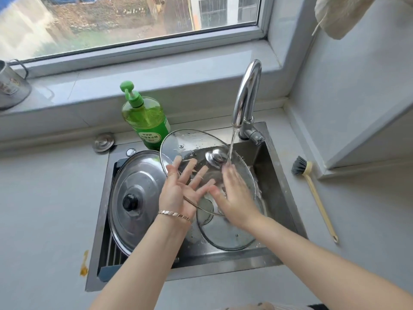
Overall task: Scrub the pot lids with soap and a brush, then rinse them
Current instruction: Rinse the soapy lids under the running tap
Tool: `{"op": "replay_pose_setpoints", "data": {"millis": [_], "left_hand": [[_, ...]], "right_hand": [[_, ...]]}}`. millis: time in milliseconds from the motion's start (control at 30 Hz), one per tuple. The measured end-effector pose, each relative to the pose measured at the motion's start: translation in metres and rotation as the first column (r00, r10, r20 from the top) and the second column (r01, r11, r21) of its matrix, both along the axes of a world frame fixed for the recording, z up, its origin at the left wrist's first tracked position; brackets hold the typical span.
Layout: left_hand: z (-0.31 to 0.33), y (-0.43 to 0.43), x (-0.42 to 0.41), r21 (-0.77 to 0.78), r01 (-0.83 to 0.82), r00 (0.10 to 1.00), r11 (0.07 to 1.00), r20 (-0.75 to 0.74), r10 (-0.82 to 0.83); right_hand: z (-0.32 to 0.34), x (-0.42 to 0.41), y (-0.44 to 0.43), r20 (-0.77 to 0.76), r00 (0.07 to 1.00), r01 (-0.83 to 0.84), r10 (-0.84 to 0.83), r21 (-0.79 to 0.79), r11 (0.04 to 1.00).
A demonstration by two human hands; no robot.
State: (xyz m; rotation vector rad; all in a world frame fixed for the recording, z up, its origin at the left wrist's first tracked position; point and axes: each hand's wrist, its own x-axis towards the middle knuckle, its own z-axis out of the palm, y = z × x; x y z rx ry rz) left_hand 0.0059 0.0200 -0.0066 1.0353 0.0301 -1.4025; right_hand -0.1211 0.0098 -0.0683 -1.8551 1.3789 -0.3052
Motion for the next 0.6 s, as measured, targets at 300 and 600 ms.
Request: {"op": "replay_pose_setpoints", "data": {"millis": [300, 600], "left_hand": [[0.008, 0.006, 0.005, -0.034, 0.075, 0.997, 0.997, -0.011, -0.076], [-0.025, 0.014, 0.002, 0.053, 0.137, 0.978, 0.989, -0.168, -0.126]], "right_hand": [[-0.013, -0.024, -0.004, 0.014, 0.997, 0.080, -0.082, 0.072, 0.994], [-0.010, -0.083, -0.051, 0.300, 0.546, 0.569, -0.782, 0.553, 0.609]]}}
